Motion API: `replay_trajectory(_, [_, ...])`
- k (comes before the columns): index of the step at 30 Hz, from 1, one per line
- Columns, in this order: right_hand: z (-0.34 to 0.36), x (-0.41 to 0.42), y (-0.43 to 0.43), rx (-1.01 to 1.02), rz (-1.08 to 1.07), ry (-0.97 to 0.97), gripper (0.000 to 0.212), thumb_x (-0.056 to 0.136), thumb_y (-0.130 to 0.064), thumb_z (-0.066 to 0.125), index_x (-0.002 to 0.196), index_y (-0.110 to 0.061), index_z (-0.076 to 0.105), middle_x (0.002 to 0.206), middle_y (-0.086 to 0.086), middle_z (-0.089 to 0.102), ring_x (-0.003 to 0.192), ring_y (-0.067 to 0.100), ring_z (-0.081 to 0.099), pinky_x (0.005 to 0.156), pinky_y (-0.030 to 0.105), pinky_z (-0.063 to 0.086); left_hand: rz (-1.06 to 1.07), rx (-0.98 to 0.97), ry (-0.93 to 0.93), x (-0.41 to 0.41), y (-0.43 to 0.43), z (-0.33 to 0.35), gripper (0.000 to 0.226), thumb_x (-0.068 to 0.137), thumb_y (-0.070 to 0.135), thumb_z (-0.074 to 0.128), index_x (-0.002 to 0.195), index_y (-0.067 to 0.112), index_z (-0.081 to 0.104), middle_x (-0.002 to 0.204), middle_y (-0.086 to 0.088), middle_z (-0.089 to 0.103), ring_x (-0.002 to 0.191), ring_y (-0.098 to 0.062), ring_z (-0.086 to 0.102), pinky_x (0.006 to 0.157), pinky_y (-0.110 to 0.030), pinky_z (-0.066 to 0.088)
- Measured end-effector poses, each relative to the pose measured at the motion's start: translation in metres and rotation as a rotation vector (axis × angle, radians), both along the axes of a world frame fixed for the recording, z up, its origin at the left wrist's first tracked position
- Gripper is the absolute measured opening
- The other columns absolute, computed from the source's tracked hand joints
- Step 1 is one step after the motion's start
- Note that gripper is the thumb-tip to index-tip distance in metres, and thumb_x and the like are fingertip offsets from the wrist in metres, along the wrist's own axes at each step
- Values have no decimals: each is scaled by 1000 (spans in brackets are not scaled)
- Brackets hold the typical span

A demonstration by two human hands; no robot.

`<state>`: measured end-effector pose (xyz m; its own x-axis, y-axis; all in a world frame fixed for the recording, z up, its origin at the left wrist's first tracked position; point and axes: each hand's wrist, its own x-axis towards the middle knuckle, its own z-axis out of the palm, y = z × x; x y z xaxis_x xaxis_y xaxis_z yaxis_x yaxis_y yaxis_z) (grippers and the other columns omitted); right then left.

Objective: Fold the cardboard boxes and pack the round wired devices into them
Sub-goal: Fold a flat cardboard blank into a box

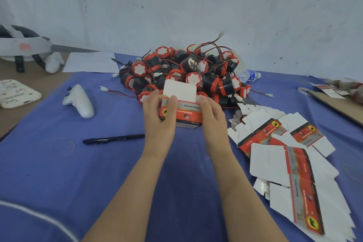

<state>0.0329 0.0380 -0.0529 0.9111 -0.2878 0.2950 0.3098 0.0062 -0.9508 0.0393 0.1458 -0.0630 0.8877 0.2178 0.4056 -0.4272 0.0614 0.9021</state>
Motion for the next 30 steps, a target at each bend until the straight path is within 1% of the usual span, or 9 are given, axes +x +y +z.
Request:
replay_trajectory(2, [0, 3, -4, 81, 62, 127, 19, 96, -28, 53, 93, -23, 70, 104, 6, 67, 97, 17, 65, 85, 35, 54, 71, 144, -124, 0, 3, 0, 5, 91, 42, 56, 96, 41, 54, 142, 6, 31, 128, 7, 36, 92, -11, 43])
replay_trajectory(5, [1, 7, -12, 338, 177, 268, 30, 94, -15, 52, 121, -23, 62, 117, 7, 65, 108, 27, 63, 96, 47, 51, 121, 303, -264, 0, 1, -4, 39, 86, 43, 59, 122, 29, 50, 148, -1, 27, 138, -15, 31, 99, -11, 38])
replay_trajectory(8, [-1, 7, -21, 357, 283, 311, 48, 92, -9, 51, 138, -22, 48, 130, 7, 59, 112, 26, 62, 98, 52, 48, 127, 337, -315, -2, -2, -3, 76, 81, 47, 64, 141, 11, 34, 151, -5, 25, 142, -12, 24, 103, -13, 35])
replay_trajectory(12, [-5, 5, -20, 285, 512, 307, 22, 95, -11, 52, 115, -16, 60, 108, 9, 69, 89, 17, 69, 77, 38, 58, 129, 0, -192, -1, -1, 3, 93, 74, 43, 77, 145, 18, 23, 149, -5, 26, 125, -2, 46, 90, -10, 45])
replay_trajectory(17, [-12, 10, -9, 316, 483, 385, 28, 91, -21, 61, 114, -7, 63, 93, 5, 74, 80, 15, 72, 65, 29, 57, -113, -257, 167, 4, 0, 1, 73, 57, 68, 60, 116, 26, 50, 110, 7, 62, 94, -4, 64, 65, -11, 50])
replay_trajectory(20, [-14, 12, -9, 108, 301, 412, 27, 94, -15, 52, 76, -14, 72, 70, 0, 73, 69, 12, 71, 55, 23, 55, -107, -125, 97, 3, -2, 0, 62, 58, 62, 64, 100, 18, 51, 88, 7, 61, 74, 6, 62, 59, -9, 48])
replay_trajectory(22, [-12, 11, -5, 0, 159, 393, 30, 93, -15, 46, 72, -14, 67, 70, 3, 71, 70, 15, 69, 54, 25, 56, -66, -56, 38, 1, -4, -1, 62, 58, 61, 65, 101, 18, 50, 85, 12, 59, 71, 11, 60, 59, -6, 46])
replay_trajectory(26, [-13, 13, -4, -298, -103, 294, 36, 95, -9, 36, 125, -14, 56, 112, 5, 64, 87, 16, 64, 82, 40, 57, -70, -199, 55, 1, -1, 4, 56, 57, 60, 65, 95, 21, 50, 86, 10, 61, 70, 11, 62, 58, -7, 47])
replay_trajectory(30, [-12, 7, -6, 157, 195, 421, 46, 98, -4, 46, 142, -11, 36, 103, 12, 67, 78, 19, 72, 63, 30, 59, -146, -395, 175, 7, 9, 8, 64, 54, 64, 66, 96, 16, 54, 86, 6, 68, 78, -6, 68, 68, -23, 55])
